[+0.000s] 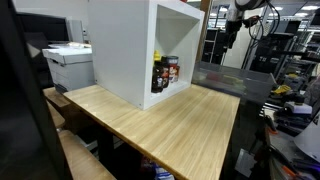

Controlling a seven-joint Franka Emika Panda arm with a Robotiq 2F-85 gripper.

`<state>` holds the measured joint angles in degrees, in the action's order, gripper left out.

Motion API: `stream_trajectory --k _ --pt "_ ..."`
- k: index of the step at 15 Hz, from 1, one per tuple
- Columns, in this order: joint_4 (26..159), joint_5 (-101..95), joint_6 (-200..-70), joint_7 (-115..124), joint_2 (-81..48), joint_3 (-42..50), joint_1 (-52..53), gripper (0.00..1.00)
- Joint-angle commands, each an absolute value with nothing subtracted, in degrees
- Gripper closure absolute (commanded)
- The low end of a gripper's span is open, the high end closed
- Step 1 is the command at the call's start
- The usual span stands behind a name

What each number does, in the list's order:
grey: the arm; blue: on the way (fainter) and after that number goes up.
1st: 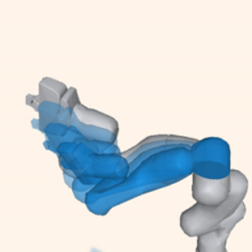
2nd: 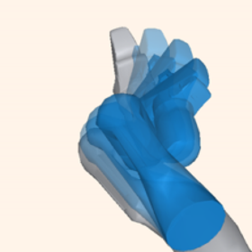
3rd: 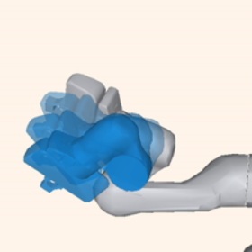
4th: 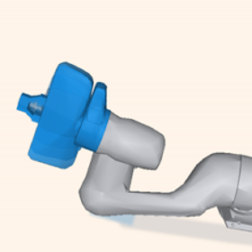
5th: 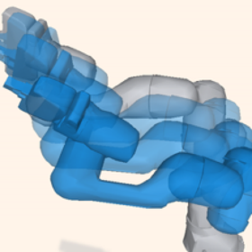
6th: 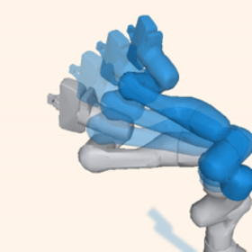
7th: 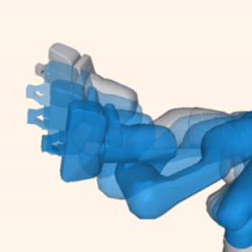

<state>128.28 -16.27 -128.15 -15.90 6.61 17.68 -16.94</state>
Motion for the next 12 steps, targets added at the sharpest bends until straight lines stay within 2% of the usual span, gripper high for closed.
stream_trajectory --k 1,10,12 --pt "125.83 -11.22 -127.42 -23.07 3.56 18.60 -16.60 0.00" --pt "121.39 -17.32 -122.07 -21.44 -3.33 17.97 -17.11 0.00" --pt "123.07 -14.30 -124.08 -22.21 -2.20 17.97 -17.37 0.00"
